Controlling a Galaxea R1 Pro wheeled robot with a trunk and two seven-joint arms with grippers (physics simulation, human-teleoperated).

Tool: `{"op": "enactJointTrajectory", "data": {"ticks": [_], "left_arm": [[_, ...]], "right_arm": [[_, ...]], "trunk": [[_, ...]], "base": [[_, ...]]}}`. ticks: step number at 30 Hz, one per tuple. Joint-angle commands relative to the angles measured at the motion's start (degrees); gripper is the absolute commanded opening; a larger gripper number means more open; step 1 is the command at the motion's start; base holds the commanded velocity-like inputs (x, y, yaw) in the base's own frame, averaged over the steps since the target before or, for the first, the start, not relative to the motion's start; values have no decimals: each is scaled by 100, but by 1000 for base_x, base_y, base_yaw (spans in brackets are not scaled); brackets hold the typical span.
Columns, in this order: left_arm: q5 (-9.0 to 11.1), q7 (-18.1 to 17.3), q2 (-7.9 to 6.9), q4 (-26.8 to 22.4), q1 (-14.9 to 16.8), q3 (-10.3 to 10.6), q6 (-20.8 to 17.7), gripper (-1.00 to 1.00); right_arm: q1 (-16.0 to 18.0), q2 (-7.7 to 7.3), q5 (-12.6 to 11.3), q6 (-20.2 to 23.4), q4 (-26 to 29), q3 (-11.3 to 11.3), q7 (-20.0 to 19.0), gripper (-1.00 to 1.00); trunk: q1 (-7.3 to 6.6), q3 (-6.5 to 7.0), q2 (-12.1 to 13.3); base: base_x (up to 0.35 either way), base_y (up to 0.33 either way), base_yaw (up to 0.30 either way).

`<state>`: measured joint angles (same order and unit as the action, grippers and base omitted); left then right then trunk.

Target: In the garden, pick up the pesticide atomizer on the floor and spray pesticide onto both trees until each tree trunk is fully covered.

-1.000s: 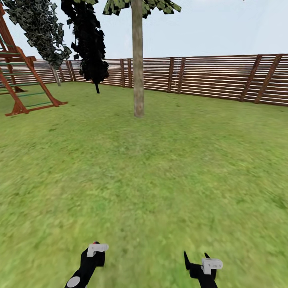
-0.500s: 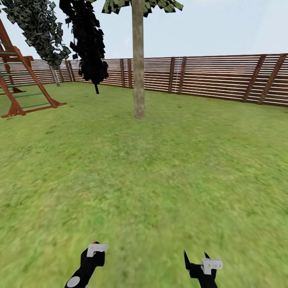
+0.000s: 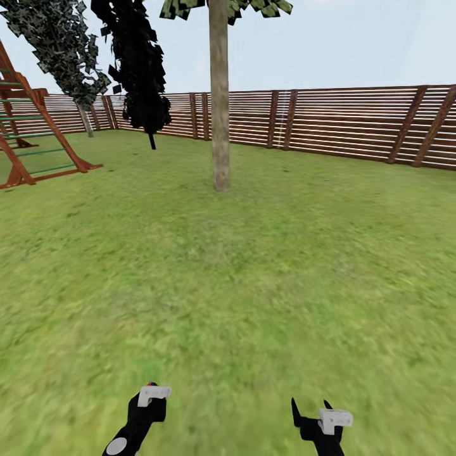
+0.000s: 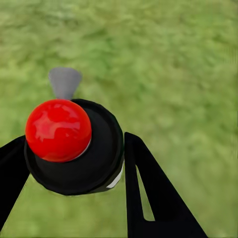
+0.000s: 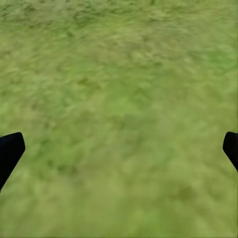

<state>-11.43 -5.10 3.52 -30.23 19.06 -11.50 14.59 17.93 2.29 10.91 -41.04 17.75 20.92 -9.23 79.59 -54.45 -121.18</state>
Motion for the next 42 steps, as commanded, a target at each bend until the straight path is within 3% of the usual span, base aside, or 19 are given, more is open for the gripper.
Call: {"op": "enactJointTrajectory", "data": {"ticks": [1,42], "left_arm": [[1,0,0,-1,0,-1,0,-100],[-1,0,0,-1,0,8,0,-100]], "right_arm": [[0,0,1,0,0,0,0,100],[0,0,4,0,0,0,0,100]], "trunk": [[0,0,0],[0,0,0]], "base": [[338,0,0],[338,0,0]]}}
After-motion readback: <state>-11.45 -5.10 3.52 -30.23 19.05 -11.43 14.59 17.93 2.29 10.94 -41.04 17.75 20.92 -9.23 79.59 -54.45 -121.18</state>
